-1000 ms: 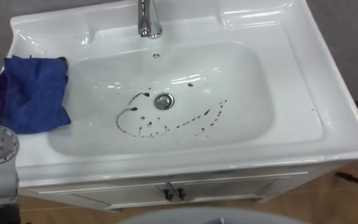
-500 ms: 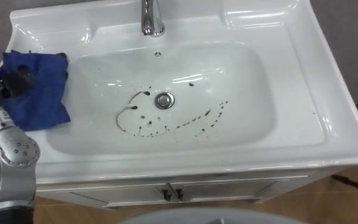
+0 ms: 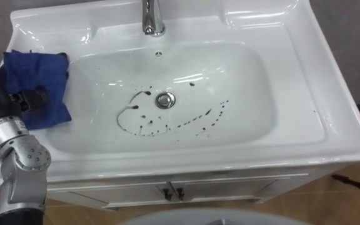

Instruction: Wipe basin

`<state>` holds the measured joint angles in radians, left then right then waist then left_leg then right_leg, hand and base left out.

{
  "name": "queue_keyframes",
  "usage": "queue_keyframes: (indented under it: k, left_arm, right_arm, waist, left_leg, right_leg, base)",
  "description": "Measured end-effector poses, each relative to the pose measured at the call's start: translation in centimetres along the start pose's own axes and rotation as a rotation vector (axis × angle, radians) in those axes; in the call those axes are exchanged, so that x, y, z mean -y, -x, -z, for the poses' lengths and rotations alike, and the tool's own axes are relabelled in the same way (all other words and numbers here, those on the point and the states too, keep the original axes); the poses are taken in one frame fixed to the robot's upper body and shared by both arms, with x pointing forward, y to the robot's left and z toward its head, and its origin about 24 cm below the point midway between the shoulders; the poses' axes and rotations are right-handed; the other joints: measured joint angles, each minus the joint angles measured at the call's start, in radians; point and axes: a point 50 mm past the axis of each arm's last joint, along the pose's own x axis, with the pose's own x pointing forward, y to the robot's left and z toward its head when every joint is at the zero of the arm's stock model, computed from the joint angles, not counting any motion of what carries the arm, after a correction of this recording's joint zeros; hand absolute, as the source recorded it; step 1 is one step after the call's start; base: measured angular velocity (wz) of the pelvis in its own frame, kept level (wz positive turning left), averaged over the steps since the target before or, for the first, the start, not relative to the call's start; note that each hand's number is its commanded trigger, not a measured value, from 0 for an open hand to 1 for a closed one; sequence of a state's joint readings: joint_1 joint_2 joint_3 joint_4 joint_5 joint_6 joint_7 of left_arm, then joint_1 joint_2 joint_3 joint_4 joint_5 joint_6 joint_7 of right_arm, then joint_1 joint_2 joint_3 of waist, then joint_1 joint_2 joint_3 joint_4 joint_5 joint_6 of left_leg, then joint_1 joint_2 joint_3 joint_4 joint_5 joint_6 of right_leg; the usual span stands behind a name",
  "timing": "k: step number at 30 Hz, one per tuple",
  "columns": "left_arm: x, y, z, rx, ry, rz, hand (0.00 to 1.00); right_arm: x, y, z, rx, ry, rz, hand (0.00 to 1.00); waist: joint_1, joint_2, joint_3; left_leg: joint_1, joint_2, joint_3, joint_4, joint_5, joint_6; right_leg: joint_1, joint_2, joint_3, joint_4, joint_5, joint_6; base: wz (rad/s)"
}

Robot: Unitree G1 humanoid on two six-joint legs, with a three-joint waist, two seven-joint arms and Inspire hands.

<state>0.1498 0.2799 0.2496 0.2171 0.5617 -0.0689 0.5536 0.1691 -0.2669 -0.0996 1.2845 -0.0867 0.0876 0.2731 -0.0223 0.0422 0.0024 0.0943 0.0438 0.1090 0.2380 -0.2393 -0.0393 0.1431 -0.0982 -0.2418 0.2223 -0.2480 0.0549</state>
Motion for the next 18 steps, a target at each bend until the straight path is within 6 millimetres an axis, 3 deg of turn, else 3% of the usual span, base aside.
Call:
queue_keyframes:
  k: [11,18]
  left_arm:
    - [1.1,0.6,0.6,-0.039,-0.016,0.080,0.00]
    - [1.5,0.9,0.6,-0.049,-0.007,0.101,0.00]
  right_arm:
    - [0.0,0.0,-0.1,0.005,-0.001,0.002,0.00]
    - [0.0,0.0,0.1,0.008,-0.005,-0.003,0.00]
  waist:
    - [0.002,-0.002,-0.0003]
    - [0.001,-0.012,-0.0064]
  left_leg:
    - [0.004,0.001,0.014,-0.001,0.000,0.000]
    - [0.005,0.001,0.020,-0.001,0.000,0.000]
  right_leg:
    - [-0.003,0.000,0.014,-0.001,0.001,0.000]
    - [-0.005,0.000,0.020,-0.001,0.003,0.000]
  base:
    - [-0.03]
    - [-0.02]
